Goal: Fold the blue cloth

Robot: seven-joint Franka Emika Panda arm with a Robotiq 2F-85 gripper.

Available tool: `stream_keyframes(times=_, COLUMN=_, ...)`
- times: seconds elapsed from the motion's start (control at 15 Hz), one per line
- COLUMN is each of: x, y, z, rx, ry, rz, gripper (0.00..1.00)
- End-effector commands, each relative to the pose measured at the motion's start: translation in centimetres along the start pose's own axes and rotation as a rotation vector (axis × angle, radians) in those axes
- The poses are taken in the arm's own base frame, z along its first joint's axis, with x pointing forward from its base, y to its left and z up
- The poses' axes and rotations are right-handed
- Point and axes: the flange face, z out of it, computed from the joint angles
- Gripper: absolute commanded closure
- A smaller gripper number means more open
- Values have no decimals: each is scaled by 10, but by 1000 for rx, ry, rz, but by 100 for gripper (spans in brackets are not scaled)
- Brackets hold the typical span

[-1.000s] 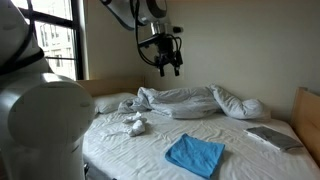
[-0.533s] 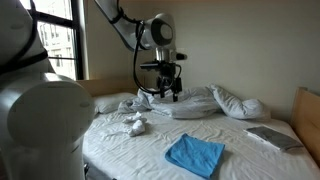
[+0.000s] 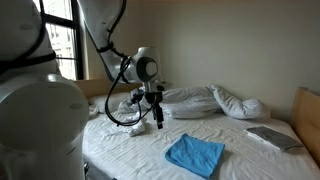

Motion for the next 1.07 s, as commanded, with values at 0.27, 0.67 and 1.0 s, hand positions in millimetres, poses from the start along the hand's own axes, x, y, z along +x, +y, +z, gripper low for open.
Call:
stream_keyframes(times=0.27, x=15, y=8, z=53, rx=16, ry=52, rz=385, gripper=0)
stream_keyframes(times=0.67, x=37, y=63, z=83, rx=-81, ry=92, rz=660, gripper=0)
stream_keyframes(times=1.0, x=29, y=97, z=114, rx=-131, ry=116, rz=780, gripper=0)
